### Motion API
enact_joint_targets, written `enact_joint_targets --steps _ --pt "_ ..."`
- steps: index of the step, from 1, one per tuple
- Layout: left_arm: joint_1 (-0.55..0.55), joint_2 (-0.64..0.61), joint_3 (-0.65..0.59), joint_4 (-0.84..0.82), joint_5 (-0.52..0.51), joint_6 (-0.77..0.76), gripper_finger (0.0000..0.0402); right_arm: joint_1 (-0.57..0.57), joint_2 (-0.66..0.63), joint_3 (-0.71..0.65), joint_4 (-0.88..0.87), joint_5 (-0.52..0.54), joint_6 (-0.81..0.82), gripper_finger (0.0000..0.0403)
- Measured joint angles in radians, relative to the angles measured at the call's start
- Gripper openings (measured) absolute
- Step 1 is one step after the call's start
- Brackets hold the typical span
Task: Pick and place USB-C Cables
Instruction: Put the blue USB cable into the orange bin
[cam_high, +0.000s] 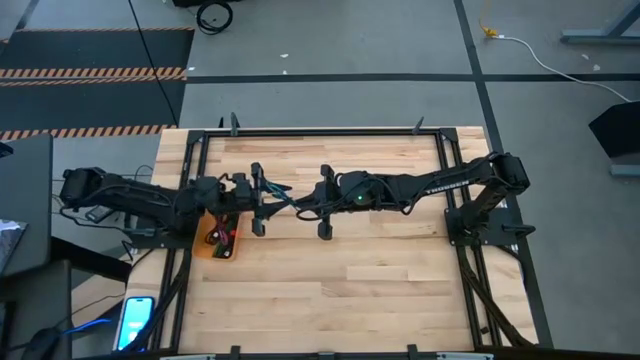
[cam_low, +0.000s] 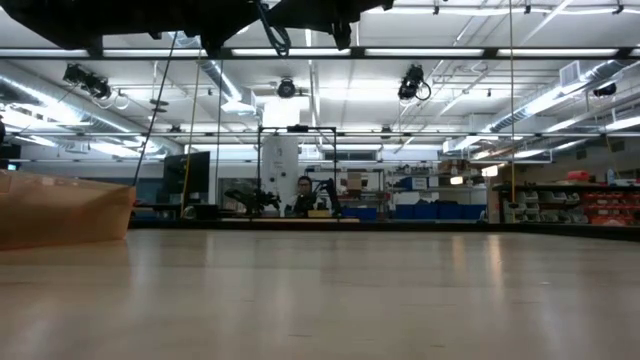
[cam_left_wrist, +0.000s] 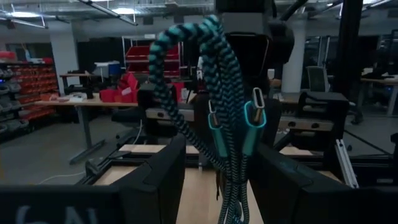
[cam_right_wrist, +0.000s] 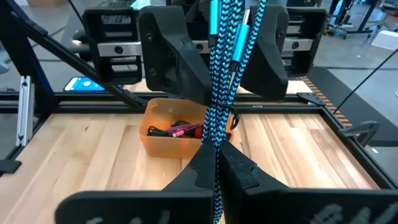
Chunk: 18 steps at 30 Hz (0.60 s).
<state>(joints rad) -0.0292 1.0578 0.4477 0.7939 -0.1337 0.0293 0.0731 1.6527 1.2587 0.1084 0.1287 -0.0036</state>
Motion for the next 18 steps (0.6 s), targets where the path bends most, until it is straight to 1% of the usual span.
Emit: enact_joint_targets --steps 3,5,8,11,12,15,18 --pt "0.000 0.010 0.000 0.000 -0.003 0.000 0.0165 0.000 0.000 0.000 -0.008 0.000 0.000 0.0008" --pt "0.000 0.010 0.000 -0.004 -0.005 0.000 0.0147 0.000 0.000 0.000 -0.007 0.001 0.002 0.0015" --pt "-0.001 0.009 0.000 -0.021 -0.006 0.000 0.0096 -0.001 0.000 0.000 -0.012 0.006 0.005 0.0029" --pt "-0.002 0.008 0.000 -0.032 -0.006 0.003 0.0030 -0.002 0.000 0.000 -0.015 0.015 0.009 0.0039" --pt "-0.003 0.008 0.000 -0.038 -0.007 0.006 0.0023 -0.002 0.000 0.000 -0.020 0.016 0.006 0.0041" --pt "-0.003 0.005 0.000 -0.065 -0.014 0.014 0.0023 -0.002 0.000 0.000 -0.038 0.014 0.003 0.0045" --pt "-0.004 -0.022 0.000 -0.128 -0.047 0.031 0.0024 -0.003 0.000 0.000 -0.057 0.016 0.002 0.0046"
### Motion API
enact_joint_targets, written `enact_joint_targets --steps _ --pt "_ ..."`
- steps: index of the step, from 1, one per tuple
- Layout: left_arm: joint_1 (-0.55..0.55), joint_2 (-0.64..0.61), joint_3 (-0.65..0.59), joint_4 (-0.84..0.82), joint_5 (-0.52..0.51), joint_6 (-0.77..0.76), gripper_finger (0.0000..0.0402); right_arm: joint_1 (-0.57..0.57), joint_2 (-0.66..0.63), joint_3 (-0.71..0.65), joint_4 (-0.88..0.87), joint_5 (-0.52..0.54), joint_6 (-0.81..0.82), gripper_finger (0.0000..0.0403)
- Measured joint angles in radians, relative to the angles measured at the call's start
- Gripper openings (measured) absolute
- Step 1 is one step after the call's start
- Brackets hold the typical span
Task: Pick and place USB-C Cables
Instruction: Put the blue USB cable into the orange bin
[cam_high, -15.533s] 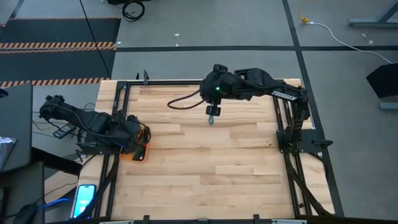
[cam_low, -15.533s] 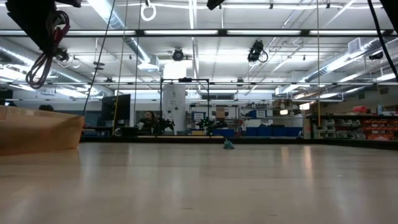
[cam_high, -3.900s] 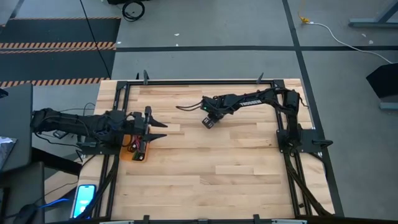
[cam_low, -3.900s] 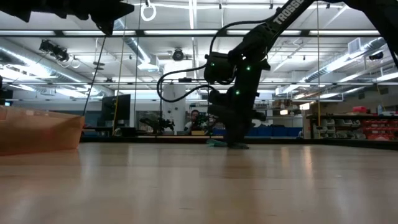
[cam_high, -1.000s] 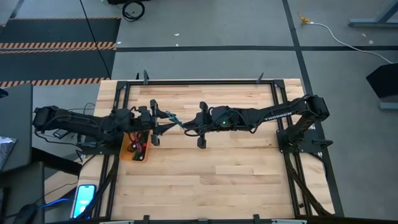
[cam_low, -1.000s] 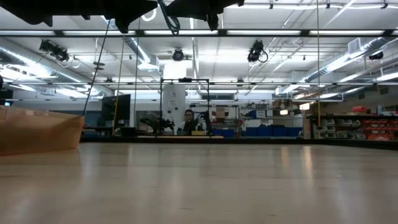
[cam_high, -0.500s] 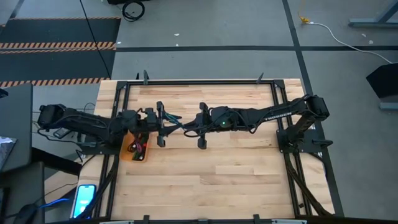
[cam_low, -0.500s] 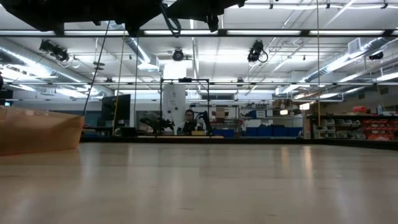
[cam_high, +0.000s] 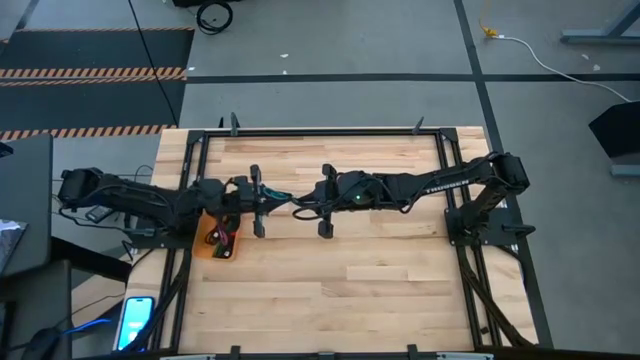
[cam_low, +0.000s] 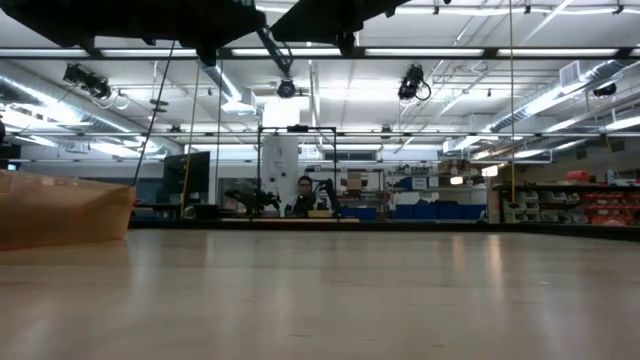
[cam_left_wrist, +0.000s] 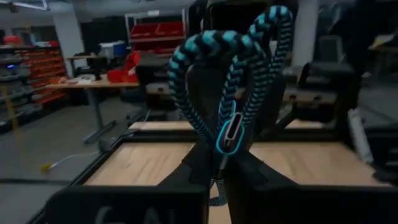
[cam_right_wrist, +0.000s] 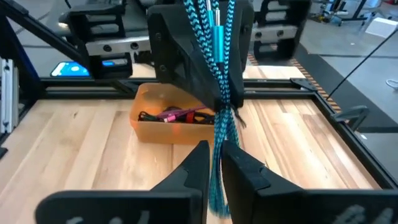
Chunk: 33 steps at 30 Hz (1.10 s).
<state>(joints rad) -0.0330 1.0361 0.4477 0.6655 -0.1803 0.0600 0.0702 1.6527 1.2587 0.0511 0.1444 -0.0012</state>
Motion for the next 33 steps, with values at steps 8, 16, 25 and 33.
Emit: enact_joint_targets --steps 8,16,25,33 --pt "0.001 -0.184 0.022 -0.354 -0.165 -0.031 0.0024 0.001 0.000 0.000 -0.051 -0.015 -0.010 0.0047" --pt "-0.046 -0.213 0.245 -1.090 -0.403 -0.335 0.0024 -0.010 0.000 0.000 -0.075 -0.008 -0.011 0.0046" --pt "-0.066 -0.180 0.437 -1.769 -0.380 -0.774 0.0029 -0.015 0.000 0.000 -0.138 -0.009 -0.090 0.0046" --pt "-0.067 -0.178 0.422 -1.952 -0.229 -0.985 0.0025 -0.026 0.000 0.000 -0.177 -0.008 -0.130 0.0046"
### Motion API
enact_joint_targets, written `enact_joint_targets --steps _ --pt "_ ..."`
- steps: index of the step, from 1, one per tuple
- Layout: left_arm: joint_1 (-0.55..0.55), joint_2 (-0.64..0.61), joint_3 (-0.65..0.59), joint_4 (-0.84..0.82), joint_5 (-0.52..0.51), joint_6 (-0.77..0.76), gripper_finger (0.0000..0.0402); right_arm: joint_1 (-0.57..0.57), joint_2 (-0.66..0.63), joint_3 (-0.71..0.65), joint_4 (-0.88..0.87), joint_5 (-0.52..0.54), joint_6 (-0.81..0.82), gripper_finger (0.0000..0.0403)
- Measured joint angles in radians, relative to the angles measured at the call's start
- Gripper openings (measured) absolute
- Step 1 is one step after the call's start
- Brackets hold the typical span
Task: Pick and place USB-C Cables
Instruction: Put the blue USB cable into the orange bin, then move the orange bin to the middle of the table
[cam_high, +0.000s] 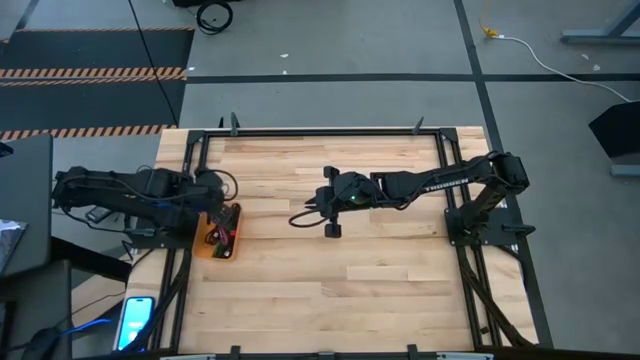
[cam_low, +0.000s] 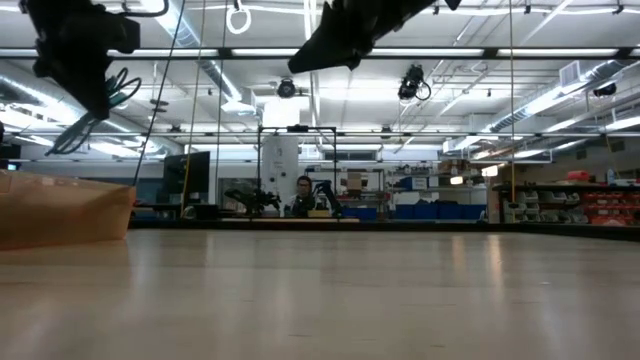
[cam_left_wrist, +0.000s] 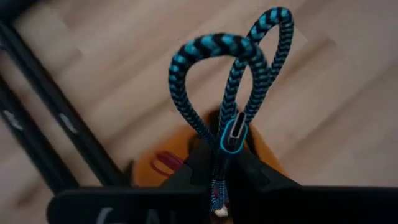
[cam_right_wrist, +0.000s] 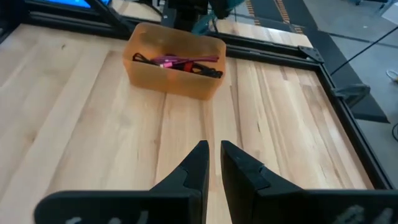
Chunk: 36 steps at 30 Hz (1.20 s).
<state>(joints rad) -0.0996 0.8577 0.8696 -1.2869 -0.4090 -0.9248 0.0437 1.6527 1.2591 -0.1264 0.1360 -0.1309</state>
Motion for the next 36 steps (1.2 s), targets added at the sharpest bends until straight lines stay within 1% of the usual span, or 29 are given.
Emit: enact_joint_targets --steps 5,9,12,15,19,21,26,36 --pt "0.000 0.000 0.000 0.003 0.089 -0.064 0.0029 -0.007 0.000 0.000 -0.009 0.000 -0.004 0.0045" --pt "0.000 0.000 0.000 -0.021 0.226 -0.134 0.0030 -0.007 0.000 0.000 -0.038 0.000 -0.004 0.0045" --pt "-0.003 0.004 -0.002 -0.037 0.283 -0.194 0.0027 -0.007 0.000 0.000 -0.061 0.000 0.005 0.0045" --pt "-0.012 0.006 -0.040 -0.036 0.353 -0.235 0.0028 -0.005 0.000 0.000 -0.070 0.000 0.020 0.0045" --pt "-0.012 0.007 -0.143 -0.001 0.453 -0.295 0.0030 0.006 0.000 0.000 -0.083 0.000 0.023 0.0045" --pt "-0.013 0.015 -0.144 0.004 0.444 -0.301 0.0031 0.013 0.000 0.000 -0.085 0.000 0.023 0.0045" --pt "-0.012 0.019 -0.134 0.060 0.359 -0.289 0.0055 0.027 -0.001 0.000 -0.097 -0.001 0.023 0.0045" --pt "-0.003 0.019 -0.134 0.018 0.358 -0.289 0.0145 0.048 -0.001 0.000 -0.101 -0.001 0.042 0.0045"
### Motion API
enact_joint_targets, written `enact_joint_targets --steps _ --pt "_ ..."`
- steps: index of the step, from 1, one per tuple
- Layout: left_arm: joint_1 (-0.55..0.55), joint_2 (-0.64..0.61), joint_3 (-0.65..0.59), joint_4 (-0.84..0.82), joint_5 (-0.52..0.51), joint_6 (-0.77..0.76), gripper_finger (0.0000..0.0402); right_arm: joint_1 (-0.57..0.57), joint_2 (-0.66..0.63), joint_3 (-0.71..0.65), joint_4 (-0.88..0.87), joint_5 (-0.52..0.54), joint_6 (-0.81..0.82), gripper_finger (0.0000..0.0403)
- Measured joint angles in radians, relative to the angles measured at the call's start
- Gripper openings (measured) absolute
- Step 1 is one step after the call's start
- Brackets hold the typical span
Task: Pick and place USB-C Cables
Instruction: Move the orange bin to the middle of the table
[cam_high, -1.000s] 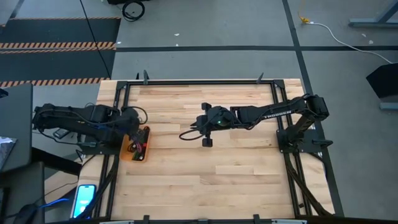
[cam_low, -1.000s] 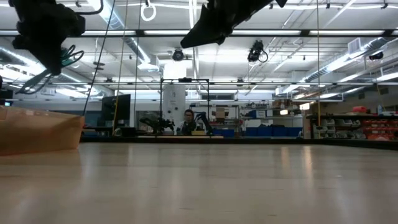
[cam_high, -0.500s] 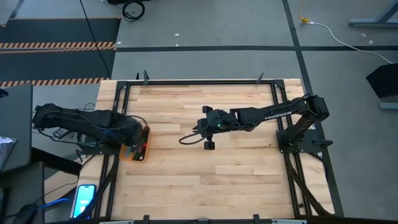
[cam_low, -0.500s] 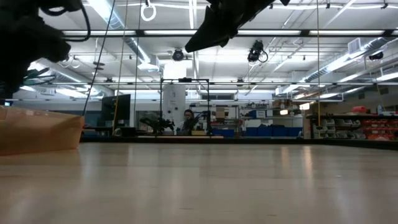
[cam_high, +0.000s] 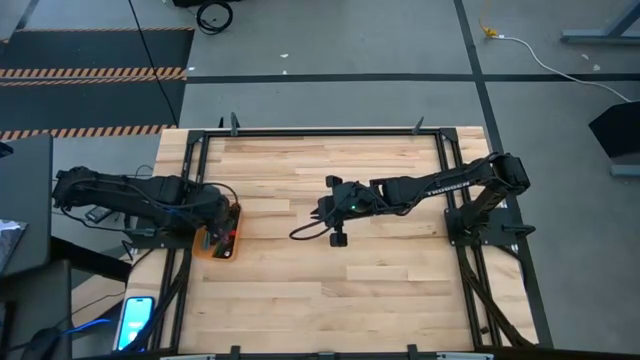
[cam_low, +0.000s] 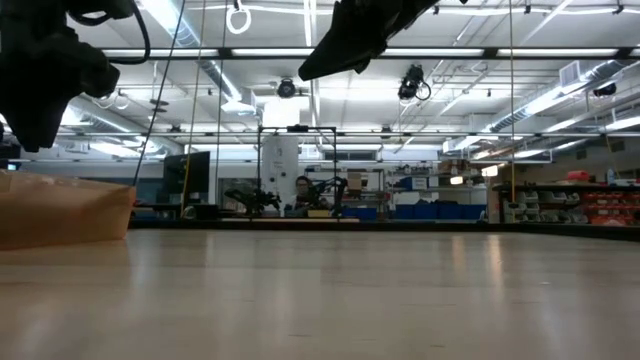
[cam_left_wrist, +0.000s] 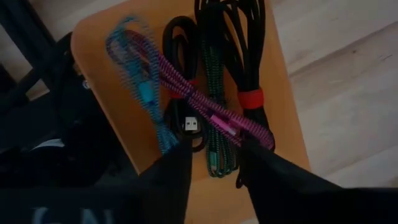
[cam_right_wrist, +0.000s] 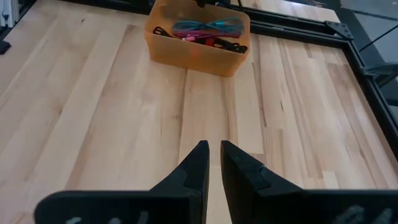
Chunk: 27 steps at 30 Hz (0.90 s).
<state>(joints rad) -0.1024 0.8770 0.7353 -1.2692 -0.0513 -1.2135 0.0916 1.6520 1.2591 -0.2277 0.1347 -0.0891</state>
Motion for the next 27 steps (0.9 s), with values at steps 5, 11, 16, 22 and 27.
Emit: enact_joint_targets --steps 5,11,16,22,27 --pt "0.000 0.000 0.000 0.010 -0.034 0.020 0.0177 0.000 0.000 0.000 0.000 0.000 0.000 0.0045" --pt "0.000 0.000 0.000 0.145 -0.086 0.095 0.0183 0.000 0.000 0.000 -0.008 0.001 0.007 0.0045" --pt "0.000 0.000 0.000 0.201 -0.069 0.107 0.0174 0.000 0.000 0.000 -0.015 0.001 0.019 0.0045" --pt "-0.006 0.000 -0.001 0.220 -0.095 0.136 0.0172 0.001 0.000 0.000 -0.015 0.001 0.037 0.0045" --pt "-0.010 0.044 -0.038 0.236 -0.079 0.125 0.0172 0.004 0.000 0.000 -0.014 0.001 0.045 0.0045"
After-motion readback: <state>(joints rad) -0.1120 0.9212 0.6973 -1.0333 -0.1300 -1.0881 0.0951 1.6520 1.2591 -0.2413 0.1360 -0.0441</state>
